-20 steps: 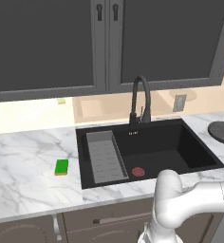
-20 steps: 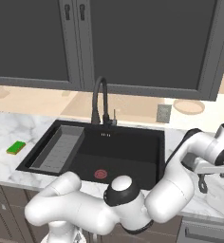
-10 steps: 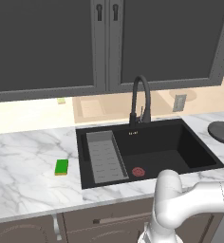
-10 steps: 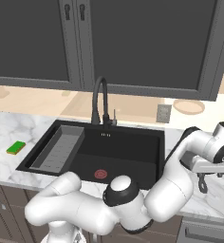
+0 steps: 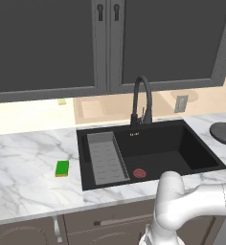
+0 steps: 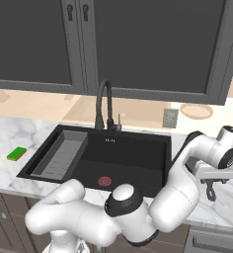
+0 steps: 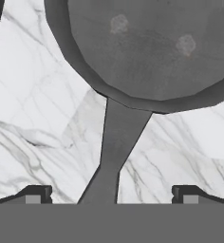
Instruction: Pick the pan and sponge and place them into the sink. Then turn on the water.
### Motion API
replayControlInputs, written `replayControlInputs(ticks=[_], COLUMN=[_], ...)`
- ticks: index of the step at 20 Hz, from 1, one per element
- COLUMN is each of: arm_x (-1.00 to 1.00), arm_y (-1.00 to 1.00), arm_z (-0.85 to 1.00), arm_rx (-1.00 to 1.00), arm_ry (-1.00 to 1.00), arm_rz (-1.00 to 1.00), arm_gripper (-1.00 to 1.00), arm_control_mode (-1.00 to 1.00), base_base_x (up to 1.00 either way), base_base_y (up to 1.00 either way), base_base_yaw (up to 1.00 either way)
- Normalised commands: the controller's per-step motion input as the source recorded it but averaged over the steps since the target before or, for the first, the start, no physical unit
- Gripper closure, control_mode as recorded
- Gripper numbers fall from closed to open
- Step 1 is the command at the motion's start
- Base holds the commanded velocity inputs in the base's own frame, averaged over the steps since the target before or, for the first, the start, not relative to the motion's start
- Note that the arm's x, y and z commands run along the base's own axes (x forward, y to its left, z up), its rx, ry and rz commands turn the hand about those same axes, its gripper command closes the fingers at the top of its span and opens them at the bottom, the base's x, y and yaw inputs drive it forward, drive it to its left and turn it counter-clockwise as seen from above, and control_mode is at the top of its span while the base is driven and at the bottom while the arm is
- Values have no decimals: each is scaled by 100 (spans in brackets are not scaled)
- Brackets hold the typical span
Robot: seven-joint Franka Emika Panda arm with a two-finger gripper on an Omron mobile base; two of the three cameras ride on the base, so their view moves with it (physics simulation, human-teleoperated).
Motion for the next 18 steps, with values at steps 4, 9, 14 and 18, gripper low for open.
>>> replayControlInputs(ticks=[4, 9, 14, 18], arm_x=[0, 0, 0, 0], arm_y=[2, 0, 0, 0], arm_z=[-14, -11, -22, -26], arm_rx=[0, 0, 0, 0], arm_ry=[0, 0, 0, 0], arm_rz=[0, 0, 1, 1], arm_gripper=[-100, -100, -100, -100], arm_control_mode=[-100, -100, -100, -100], base_base_x=[0, 0, 0, 0], base_base_y=[0, 0, 0, 0], base_base_yaw=[0, 0, 0, 0])
